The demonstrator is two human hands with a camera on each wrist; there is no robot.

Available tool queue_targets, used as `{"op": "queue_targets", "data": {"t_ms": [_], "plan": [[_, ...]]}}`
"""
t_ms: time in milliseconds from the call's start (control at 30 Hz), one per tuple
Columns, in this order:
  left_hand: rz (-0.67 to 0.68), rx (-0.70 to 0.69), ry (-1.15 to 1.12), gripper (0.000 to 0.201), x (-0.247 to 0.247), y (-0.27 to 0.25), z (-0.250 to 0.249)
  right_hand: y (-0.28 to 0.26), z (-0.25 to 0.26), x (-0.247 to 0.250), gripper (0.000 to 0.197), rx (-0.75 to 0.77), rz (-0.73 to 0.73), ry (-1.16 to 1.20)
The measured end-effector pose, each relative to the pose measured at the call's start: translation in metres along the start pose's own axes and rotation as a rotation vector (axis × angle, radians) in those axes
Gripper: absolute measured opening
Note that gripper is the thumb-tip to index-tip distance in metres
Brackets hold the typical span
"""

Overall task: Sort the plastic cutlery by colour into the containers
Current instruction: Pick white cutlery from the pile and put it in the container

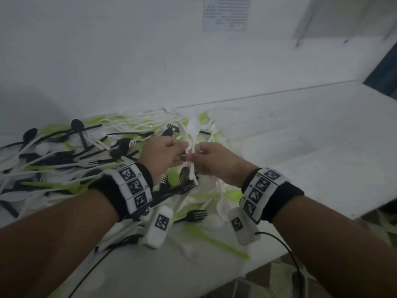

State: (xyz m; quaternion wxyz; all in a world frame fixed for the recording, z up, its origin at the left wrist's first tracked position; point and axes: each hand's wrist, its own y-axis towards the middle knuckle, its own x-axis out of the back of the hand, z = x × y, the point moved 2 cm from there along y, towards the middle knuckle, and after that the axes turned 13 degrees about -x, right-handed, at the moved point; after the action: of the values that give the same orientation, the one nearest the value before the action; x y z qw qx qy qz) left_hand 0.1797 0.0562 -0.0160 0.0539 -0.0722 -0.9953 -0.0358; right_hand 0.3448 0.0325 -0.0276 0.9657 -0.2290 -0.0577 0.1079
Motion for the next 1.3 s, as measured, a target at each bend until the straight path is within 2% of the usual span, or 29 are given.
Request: {"op": "queue_targets", "data": {"t_ms": [367, 433, 533, 600, 667, 800, 900, 1000, 1100, 1233, 1300], "plan": [[0.05, 0.035, -0.057, 0.018, -0.015, 0.015, -0.01, 0.007, -0.006, 0.031, 0.019, -0.021, 0.072, 0.231], [0.035, 0.018, -0.017, 0.015, -0.014, 0.021, -0.008, 0.011, -0.005, 0.035, 0.016, -0.027, 0.037, 0.27], [0.056, -0.023, 0.06, 0.012, -0.015, 0.028, -0.004, 0.016, -0.003, 0.043, 0.019, -0.017, -0.105, 0.315], [0.107, -0.06, 0.188, 0.011, -0.017, 0.033, 0.0, 0.019, -0.001, 0.05, 0.022, -0.038, -0.169, 0.347], [0.214, -0.171, 0.467, 0.011, -0.018, 0.036, 0.003, 0.021, -0.001, 0.058, 0.015, -0.091, -0.226, 0.365], [0.581, -0.461, 1.102, 0.009, -0.028, 0.042, 0.016, 0.019, -0.006, 0.069, 0.011, -0.187, -0.313, 0.273], [0.75, -0.588, 1.449, 0.03, -0.042, 0.057, 0.026, 0.016, -0.011, 0.071, 0.014, -0.165, -0.319, 0.162], [0.787, -0.635, 1.632, 0.04, -0.057, 0.073, 0.031, 0.012, -0.014, 0.074, 0.014, -0.125, -0.376, 0.017], [0.807, -0.606, 1.756, 0.039, -0.066, 0.083, 0.036, 0.001, -0.017, 0.07, 0.014, -0.086, -0.366, -0.078], [0.743, -0.586, 1.746, 0.026, -0.066, 0.095, 0.037, -0.012, -0.026, 0.067, 0.033, 0.003, -0.31, -0.325], [0.652, -0.619, 1.674, 0.024, -0.057, 0.101, 0.033, -0.016, -0.027, 0.069, 0.023, 0.043, -0.3, -0.424]]}}
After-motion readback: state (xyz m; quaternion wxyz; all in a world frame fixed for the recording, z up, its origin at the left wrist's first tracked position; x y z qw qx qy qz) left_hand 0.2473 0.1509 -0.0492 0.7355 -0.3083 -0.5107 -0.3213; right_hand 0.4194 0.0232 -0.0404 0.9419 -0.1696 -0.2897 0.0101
